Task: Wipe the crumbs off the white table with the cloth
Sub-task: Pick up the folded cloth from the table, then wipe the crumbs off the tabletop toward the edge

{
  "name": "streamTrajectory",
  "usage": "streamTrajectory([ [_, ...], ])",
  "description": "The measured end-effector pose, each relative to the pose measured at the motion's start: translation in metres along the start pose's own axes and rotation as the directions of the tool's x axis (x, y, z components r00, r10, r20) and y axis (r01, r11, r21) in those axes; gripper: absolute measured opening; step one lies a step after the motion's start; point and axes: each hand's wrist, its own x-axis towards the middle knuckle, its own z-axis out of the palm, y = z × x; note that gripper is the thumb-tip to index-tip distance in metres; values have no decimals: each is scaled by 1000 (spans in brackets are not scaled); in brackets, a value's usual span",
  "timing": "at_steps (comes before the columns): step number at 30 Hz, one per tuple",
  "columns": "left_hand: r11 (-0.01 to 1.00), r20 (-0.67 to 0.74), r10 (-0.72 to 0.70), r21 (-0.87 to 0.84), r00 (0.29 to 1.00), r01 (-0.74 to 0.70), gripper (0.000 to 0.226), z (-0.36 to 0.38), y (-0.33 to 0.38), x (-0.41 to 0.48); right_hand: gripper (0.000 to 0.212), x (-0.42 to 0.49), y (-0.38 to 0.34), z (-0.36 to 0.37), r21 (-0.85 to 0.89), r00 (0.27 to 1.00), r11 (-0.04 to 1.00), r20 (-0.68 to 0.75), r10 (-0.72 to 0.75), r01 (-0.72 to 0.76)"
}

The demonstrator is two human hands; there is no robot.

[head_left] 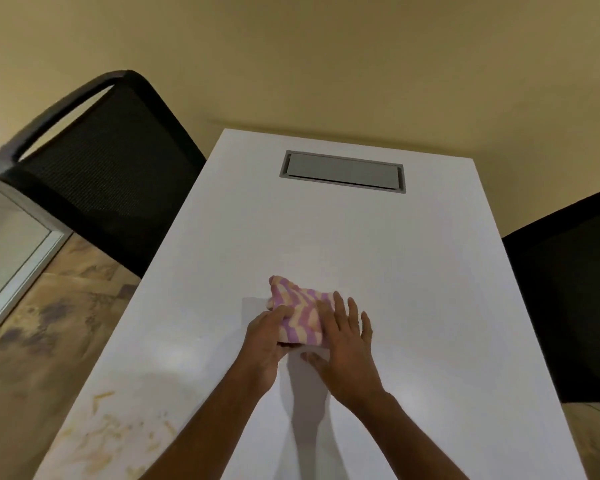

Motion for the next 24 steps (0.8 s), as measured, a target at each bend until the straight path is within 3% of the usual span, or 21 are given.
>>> streamTrajectory([
  [4, 999, 43, 18, 49, 999, -20, 38, -23, -5, -36, 78, -18, -27, -4, -17, 1000, 1000, 3, -12, 13],
  [11, 994, 82, 23, 108, 996, -32, 37, -79, -9, -80, 65, -60, -84, 11, 128, 998, 990, -2, -67, 67],
  [15, 973, 104, 12, 227, 995, -36, 27, -111, -7, -94, 59, -86, -117, 19, 253, 999, 968, 36, -7, -2],
  [19, 948, 174, -1, 314, 985, -55, 45, -146, -3, -106, 49, -107, -150, 18, 427, 994, 899, 2, 105, -96],
  [24, 932, 137, 93, 337, 986, -135, 53, -191, -8, -114, 48, -132, -177, 18, 499, 980, 855, -52, 192, -141],
])
